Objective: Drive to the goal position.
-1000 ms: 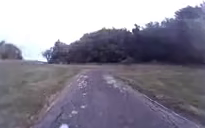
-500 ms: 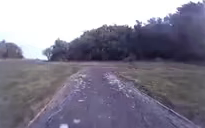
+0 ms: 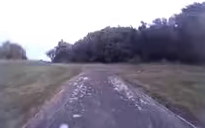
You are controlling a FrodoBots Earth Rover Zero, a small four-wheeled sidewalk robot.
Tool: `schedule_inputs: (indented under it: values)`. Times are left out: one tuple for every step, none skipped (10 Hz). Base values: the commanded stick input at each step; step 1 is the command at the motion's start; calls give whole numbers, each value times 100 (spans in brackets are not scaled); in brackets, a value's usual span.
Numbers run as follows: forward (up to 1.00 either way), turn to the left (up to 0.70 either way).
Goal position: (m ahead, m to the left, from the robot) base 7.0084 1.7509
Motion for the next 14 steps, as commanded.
schedule_inputs:
  values:
    - [100,6]
    - [100,0]
    - [100,0]
    - [100,0]
    - [100,0]
    - [100,0]
    - [100,0]
    - [100,0]
    - [100,0]
    - [100,0]
    - [100,0]
    - [100,0]
    - [100,0]
    - [100,0]
